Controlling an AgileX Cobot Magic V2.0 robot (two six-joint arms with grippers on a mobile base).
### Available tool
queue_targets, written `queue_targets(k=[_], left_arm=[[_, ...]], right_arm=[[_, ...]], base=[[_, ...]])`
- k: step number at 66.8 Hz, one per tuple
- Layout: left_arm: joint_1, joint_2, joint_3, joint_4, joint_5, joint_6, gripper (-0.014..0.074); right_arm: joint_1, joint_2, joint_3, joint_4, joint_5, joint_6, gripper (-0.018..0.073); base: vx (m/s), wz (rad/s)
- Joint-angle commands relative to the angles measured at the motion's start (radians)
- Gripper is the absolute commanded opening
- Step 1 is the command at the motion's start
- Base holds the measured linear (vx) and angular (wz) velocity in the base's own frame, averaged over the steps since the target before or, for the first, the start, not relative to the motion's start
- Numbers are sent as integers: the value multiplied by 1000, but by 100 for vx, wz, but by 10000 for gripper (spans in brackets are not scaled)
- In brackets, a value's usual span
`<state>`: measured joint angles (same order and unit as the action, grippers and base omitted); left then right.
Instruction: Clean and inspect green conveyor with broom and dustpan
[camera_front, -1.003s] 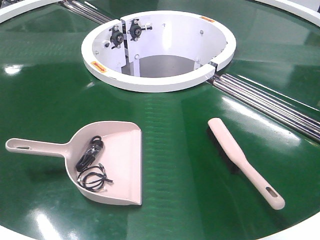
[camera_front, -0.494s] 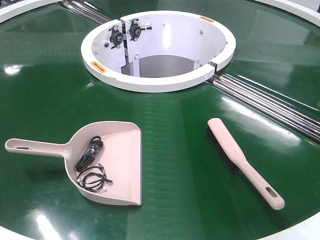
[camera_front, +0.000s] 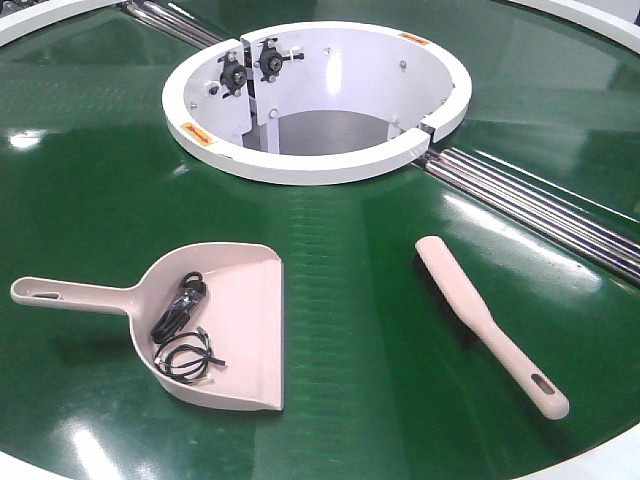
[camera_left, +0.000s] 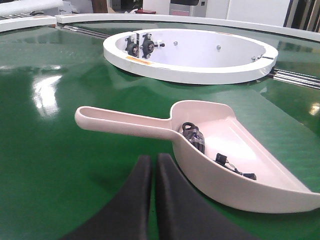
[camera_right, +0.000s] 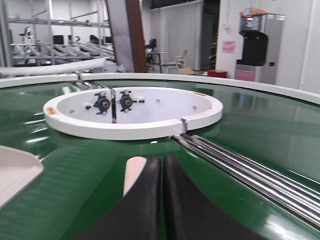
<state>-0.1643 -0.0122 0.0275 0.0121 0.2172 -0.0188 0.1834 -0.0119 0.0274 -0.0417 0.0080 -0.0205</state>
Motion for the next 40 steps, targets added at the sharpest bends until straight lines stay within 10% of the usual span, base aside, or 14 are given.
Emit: queue_targets(k=[1,40], left_arm=[[2,-14,11,-2,-72,-9,-6],[2,-14,11,-2,-72,-9,-6]], right_arm=[[8,-11,3,-6,-70,-30,-8],[7,-10,3,0,-70,-29,-8]], base=[[0,0],[0,0]])
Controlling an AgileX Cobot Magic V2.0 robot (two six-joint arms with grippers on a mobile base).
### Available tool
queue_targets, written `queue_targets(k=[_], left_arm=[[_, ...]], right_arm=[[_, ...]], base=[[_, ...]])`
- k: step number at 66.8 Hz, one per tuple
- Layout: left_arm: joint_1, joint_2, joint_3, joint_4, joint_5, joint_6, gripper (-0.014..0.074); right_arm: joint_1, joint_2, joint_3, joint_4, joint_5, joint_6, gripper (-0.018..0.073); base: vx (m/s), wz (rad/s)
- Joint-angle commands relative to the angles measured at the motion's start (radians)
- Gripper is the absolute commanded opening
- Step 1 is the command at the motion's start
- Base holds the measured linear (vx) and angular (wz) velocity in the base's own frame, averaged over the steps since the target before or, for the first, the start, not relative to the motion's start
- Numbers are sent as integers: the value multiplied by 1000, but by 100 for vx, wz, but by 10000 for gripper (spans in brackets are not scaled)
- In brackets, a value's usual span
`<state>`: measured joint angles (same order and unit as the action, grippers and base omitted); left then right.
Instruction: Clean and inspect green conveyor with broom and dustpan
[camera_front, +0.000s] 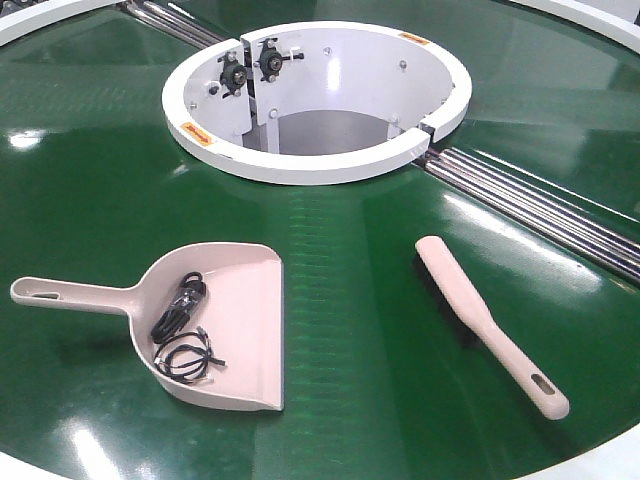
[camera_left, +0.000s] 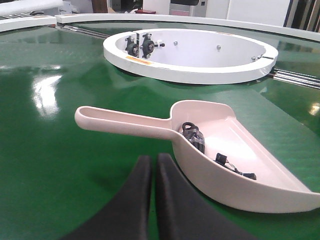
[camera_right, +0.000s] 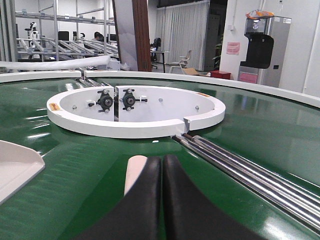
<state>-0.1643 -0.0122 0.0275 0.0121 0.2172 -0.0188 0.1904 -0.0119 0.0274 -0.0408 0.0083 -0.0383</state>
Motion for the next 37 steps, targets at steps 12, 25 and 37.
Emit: queue_targets(k=[12,25,37], left_arm=[[2,-14,11,-2,-72,-9,-6],[2,-14,11,-2,-72,-9,-6],[2,-14,11,-2,-72,-9,-6]], right_arm=[[0,-10,3,-1,-71,-11,-8],[0,-10,3,-1,-71,-11,-8],[0,-10,3,-1,-71,-11,-8]], base=[[0,0],[0,0],[0,0]])
